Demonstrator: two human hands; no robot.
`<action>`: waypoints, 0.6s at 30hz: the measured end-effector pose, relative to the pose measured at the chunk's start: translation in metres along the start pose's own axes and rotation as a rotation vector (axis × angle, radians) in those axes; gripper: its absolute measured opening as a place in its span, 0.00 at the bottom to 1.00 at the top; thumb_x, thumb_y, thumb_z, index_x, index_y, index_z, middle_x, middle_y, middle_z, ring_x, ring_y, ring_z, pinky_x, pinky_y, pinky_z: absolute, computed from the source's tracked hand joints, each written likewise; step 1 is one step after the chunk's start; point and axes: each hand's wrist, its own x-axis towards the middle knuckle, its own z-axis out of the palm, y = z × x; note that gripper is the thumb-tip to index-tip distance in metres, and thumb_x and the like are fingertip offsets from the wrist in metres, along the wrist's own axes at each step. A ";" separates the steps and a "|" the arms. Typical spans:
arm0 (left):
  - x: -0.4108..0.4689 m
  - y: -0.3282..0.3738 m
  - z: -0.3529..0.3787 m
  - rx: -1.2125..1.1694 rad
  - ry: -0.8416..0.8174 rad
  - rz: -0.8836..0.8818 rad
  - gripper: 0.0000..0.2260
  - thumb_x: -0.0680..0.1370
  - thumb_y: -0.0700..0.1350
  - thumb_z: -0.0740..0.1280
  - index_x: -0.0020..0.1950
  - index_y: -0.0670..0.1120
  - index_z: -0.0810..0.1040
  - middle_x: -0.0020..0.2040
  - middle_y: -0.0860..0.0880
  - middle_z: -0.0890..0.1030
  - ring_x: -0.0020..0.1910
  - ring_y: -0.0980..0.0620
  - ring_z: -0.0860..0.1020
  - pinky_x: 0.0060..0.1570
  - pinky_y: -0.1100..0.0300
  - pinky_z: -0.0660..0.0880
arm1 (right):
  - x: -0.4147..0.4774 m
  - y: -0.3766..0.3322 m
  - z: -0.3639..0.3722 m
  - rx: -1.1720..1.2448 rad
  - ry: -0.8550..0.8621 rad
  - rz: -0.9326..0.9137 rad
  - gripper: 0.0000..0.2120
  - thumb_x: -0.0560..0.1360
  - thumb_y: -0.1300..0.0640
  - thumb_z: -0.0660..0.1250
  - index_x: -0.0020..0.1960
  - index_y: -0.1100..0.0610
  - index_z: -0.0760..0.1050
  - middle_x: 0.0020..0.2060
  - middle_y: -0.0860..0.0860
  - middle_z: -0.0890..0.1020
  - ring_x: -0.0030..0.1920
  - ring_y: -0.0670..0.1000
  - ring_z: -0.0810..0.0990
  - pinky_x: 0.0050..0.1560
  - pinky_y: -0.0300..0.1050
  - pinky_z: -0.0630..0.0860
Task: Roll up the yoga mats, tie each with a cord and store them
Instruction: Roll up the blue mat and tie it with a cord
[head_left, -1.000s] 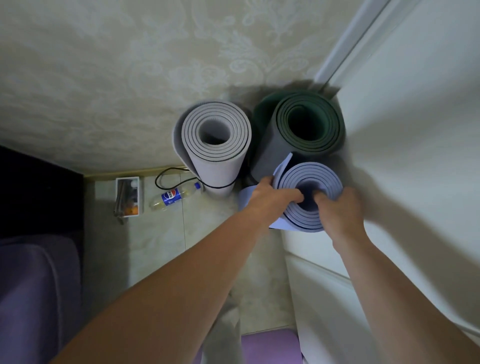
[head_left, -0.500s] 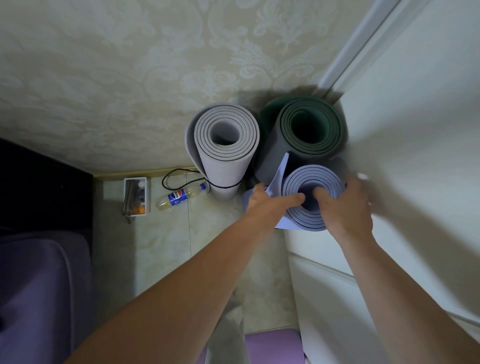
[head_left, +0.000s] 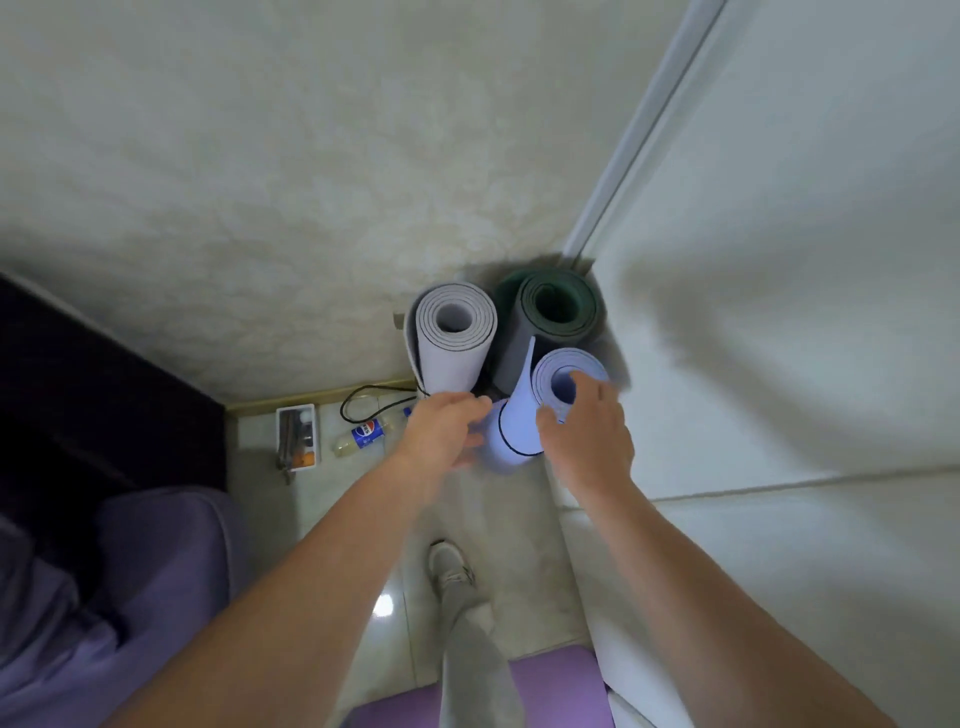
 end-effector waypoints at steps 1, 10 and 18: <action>-0.023 -0.002 -0.013 0.003 0.002 0.013 0.02 0.78 0.45 0.68 0.48 0.48 0.79 0.45 0.48 0.83 0.42 0.48 0.80 0.42 0.58 0.73 | -0.023 -0.009 -0.008 -0.005 -0.004 -0.008 0.27 0.77 0.50 0.64 0.74 0.53 0.63 0.70 0.55 0.68 0.66 0.59 0.71 0.61 0.53 0.71; -0.246 -0.037 -0.120 0.027 -0.121 0.131 0.05 0.79 0.43 0.66 0.51 0.43 0.78 0.47 0.45 0.79 0.37 0.48 0.79 0.35 0.60 0.74 | -0.287 -0.073 -0.080 0.062 0.190 -0.076 0.24 0.79 0.48 0.60 0.74 0.49 0.63 0.67 0.52 0.70 0.64 0.56 0.72 0.61 0.53 0.72; -0.362 -0.102 -0.122 0.125 -0.211 0.224 0.04 0.79 0.44 0.66 0.50 0.45 0.79 0.44 0.47 0.83 0.40 0.47 0.81 0.39 0.56 0.74 | -0.450 -0.037 -0.100 0.191 0.311 0.051 0.22 0.79 0.47 0.61 0.72 0.50 0.66 0.65 0.50 0.71 0.63 0.53 0.74 0.57 0.49 0.71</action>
